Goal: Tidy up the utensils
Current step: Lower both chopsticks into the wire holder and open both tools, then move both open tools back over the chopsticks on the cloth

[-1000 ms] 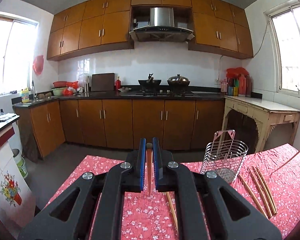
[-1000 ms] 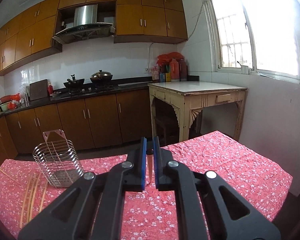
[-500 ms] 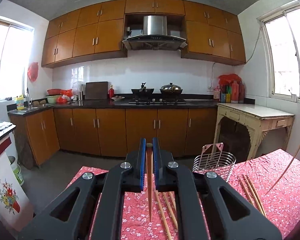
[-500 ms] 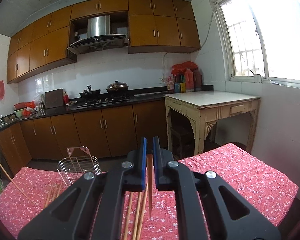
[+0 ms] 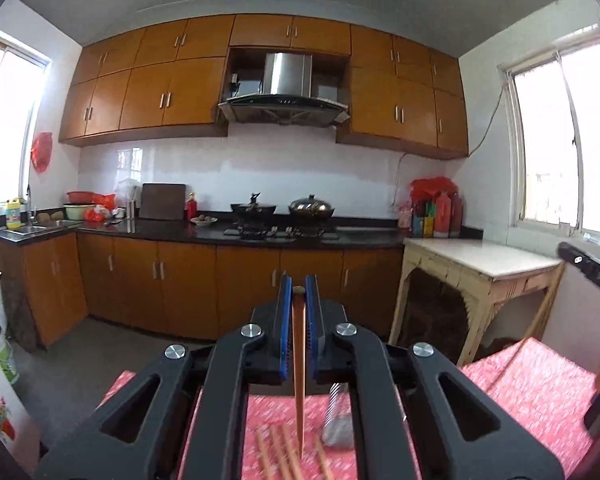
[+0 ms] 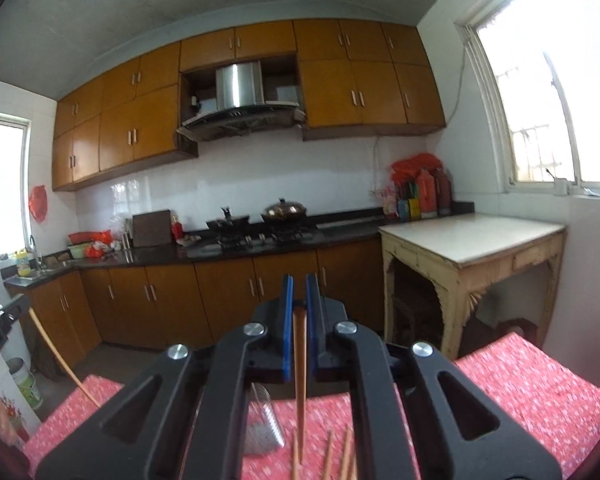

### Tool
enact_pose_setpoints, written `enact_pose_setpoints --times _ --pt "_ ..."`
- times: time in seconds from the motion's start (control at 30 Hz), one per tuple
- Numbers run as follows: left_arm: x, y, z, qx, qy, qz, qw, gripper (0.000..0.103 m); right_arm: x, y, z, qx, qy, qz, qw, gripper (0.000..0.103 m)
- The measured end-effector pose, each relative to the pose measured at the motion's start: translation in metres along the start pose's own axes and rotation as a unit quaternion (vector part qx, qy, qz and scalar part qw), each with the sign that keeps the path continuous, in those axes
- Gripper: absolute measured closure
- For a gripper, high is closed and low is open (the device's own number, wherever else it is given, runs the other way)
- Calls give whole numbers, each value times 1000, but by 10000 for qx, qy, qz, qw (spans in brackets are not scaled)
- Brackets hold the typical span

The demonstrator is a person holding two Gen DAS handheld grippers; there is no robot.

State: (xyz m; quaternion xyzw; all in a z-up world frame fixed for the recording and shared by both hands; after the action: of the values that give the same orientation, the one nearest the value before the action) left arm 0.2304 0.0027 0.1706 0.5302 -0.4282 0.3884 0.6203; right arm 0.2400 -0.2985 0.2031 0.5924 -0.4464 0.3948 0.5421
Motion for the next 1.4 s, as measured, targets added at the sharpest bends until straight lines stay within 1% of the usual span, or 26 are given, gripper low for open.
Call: enact_pose_setpoints --times 0.1,0.13,0.2,0.3,0.37,0.47,0.53,0.67,0.83,0.87,0.9,0.93,0.97,1.03,1.1,1.17,1.27,1.4 --pt "18 -11 10 -78 118 128 9998 96 22 -13 -23 188 55 179 9996 96" --pt "27 -18 14 -117 185 167 9996 96 26 -17 -28 215 64 227 9995 96" --pt "35 -26 17 -178 290 190 9992 96 33 -27 -38 318 55 308 9990 96" --pt "44 -39 25 -196 329 322 9987 96 37 -45 -46 385 29 345 9987 96" --pt "42 -51 30 -141 300 288 9990 96 33 -59 -47 418 14 279 9987 96" --pt "30 -74 36 -123 284 158 9994 96 21 -85 -48 475 3 101 9988 96" --pt "18 -91 37 -124 301 -2 9995 96 11 -102 -48 506 15 -49 9987 96" --pt "-4 -122 37 21 263 -350 9990 96 -7 -133 -47 502 46 -392 9980 96" --pt "-19 -142 31 58 279 -758 9967 96 -24 -156 -38 430 -12 -696 9967 94" --pt "-20 -142 28 84 317 -803 9962 96 -25 -156 -34 356 -22 -711 9968 91" --pt "-20 -141 26 93 335 -815 9961 95 -27 -155 -31 270 -23 -711 9971 79" --pt "-19 -138 22 112 346 -822 9959 95 -27 -154 -27 211 -27 -687 9974 69" --pt "-20 -134 18 130 341 -826 9959 94 -27 -151 -22 155 -36 -654 9977 67" --pt "-21 -126 13 195 327 -856 9956 88 -28 -143 -11 36 -74 -659 9978 65" --pt "-24 -115 4 357 264 -864 9953 71 -31 -134 2 -74 -151 -683 9975 61" --pt "-29 -105 -2 445 217 -867 9950 68 -38 -123 17 -238 -199 -756 9967 59" --pt "-39 -90 -15 538 190 -946 9939 67 -52 -110 41 -447 -283 -932 9942 59" --pt "-62 -69 -35 541 300 -1113 9919 60 -90 -93 65 -624 -402 -1277 9890 59"
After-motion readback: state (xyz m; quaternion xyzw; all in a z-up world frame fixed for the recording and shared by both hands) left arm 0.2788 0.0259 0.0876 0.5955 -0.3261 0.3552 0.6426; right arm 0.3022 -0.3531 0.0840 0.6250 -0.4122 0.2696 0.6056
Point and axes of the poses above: each gripper's, at about its wrist camera, not at the fingertips, and y roughly against the way its jaws point, z to its right, x to its top, the point moved 6 cm from there along -y, roughly the way its jaws point, and after that the axes turned 14 degrees about -z, right-handed, at the moved point
